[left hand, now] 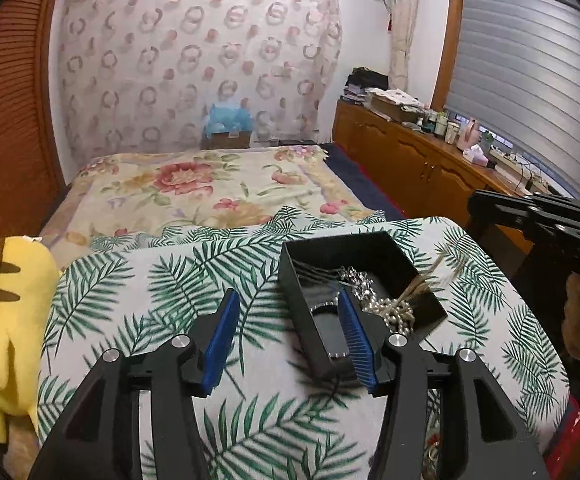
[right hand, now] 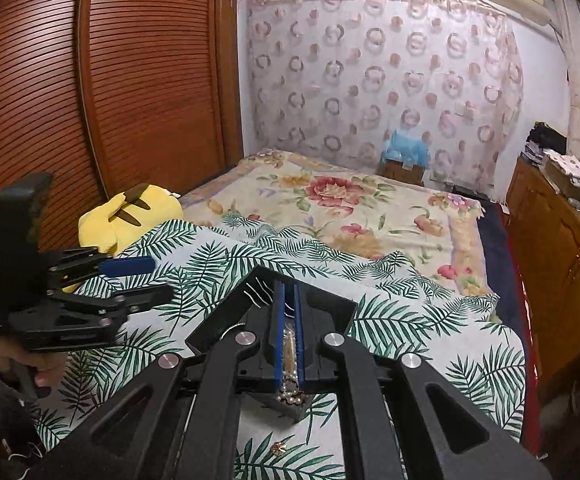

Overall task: Organize jewelry
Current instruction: 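Lower both held pieces into the black box and open both tools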

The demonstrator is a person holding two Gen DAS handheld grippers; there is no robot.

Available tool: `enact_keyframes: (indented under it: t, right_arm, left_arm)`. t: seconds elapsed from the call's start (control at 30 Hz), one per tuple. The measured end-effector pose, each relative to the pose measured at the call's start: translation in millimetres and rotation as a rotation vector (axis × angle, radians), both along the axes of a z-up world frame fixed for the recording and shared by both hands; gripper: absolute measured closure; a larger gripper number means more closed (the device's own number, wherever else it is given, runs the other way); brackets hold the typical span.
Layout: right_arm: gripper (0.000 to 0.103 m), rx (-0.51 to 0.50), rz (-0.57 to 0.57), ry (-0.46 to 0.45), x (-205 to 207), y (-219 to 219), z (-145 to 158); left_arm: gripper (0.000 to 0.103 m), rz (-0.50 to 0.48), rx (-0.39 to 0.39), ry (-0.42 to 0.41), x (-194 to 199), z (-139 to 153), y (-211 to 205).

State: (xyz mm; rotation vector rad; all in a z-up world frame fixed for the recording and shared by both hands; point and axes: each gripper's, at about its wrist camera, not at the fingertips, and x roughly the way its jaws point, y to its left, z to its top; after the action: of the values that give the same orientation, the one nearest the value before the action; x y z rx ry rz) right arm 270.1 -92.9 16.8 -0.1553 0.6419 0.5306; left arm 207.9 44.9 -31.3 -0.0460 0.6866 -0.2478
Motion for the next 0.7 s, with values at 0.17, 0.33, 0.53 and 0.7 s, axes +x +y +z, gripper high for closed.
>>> enact_keyframes:
  t: [0.17,0.33,0.53,0.7]
  right_arm:
    - [0.092,0.015,0.005,-0.008,-17,-11,-7]
    - [0.092,0.021,0.033,0.012,-43,-19,-25]
    - [0.092,0.001,0.075,0.072,-68,-20,-54]
    - [0.092,-0.010,0.113,0.134,-88,-17,-84]
  left_arm:
    - [0.043,0.008,0.004,-0.014,-23,-1,3]
    - [0.039,0.013,0.020,-0.019,-45,-7,0]
    - [0.036,0.012,0.031,-0.002,-60,-17,-8]
    - [0.035,0.003,0.058,0.017,-73,-31,-17]
